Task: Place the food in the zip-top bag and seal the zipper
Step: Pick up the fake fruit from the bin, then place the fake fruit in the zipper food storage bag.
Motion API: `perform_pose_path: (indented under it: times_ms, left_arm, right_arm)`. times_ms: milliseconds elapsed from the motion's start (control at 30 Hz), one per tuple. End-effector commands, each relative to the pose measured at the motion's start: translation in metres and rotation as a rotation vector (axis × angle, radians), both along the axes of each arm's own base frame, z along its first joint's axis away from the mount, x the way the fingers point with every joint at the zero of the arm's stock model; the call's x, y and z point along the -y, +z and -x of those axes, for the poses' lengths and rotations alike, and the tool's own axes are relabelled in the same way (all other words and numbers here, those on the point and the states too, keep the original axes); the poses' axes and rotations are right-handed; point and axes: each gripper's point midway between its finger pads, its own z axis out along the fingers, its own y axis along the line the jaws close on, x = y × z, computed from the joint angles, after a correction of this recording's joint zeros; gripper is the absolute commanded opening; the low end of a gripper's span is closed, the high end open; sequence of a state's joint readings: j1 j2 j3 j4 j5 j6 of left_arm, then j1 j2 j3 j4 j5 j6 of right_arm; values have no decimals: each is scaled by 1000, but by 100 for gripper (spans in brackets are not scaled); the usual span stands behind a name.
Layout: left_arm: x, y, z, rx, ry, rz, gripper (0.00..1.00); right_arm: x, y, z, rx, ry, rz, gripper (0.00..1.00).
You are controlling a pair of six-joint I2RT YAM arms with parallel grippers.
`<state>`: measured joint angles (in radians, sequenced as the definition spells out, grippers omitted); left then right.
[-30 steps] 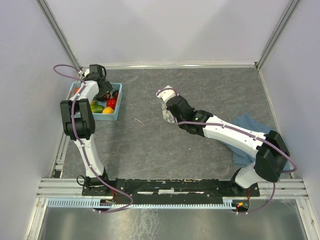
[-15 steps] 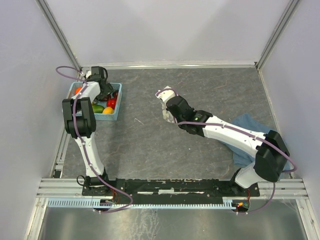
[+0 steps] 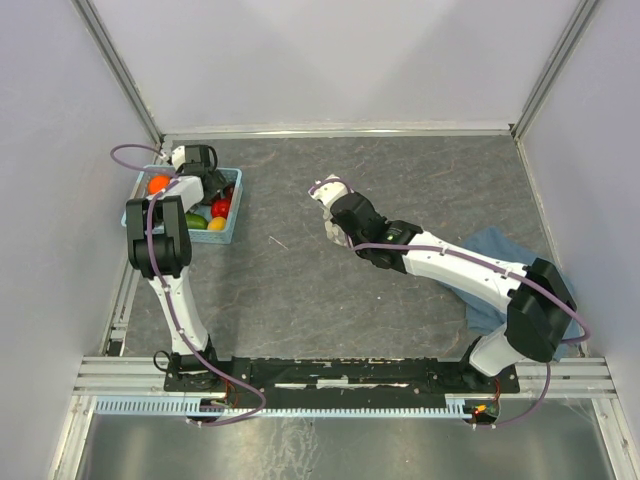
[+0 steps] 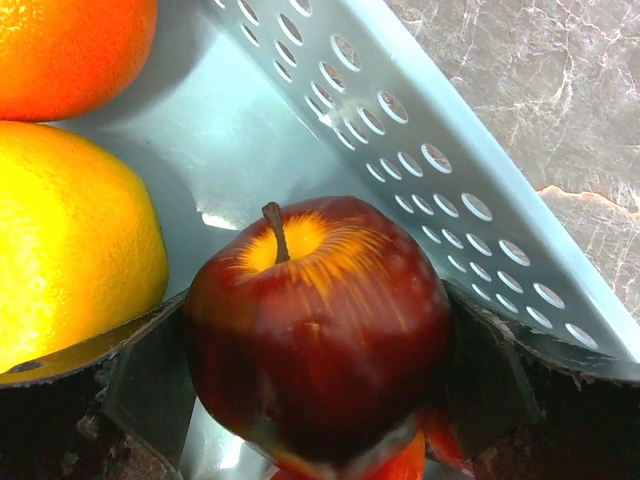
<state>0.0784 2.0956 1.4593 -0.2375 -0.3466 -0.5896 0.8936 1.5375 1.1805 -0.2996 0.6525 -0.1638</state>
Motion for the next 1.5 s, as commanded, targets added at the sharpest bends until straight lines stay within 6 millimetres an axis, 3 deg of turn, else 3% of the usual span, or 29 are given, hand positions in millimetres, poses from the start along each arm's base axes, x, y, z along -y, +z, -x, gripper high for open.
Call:
perform_pose_path:
  times_ms: [0, 167, 367, 633, 900, 1167, 1467]
  left_arm:
    - [-10, 33, -13, 126, 37, -31, 92]
    - [-9, 39, -10, 133, 9, -49, 83]
    - [-4, 64, -2, 167, -43, -71, 59]
    - [21, 94, 12, 182, -133, -24, 49]
    - [86, 128, 44, 226, -289, 92, 47]
    - [147, 160, 94, 334, -432, 230, 47]
    - [206, 187, 156, 451, -612, 376, 47]
  right_arm:
    - [-4, 3, -5, 17, 8, -11, 2]
    - [-4, 3, -5, 15, 10, -10, 2]
    - [-5, 4, -4, 8, 14, -14, 1]
    - [-7, 10, -1, -3, 22, -39, 2]
    - [-11, 14, 2, -22, 30, -66, 2]
    - [-18, 12, 5, -68, 33, -94, 2]
    - [-42, 7, 15, -179, 77, -191, 2]
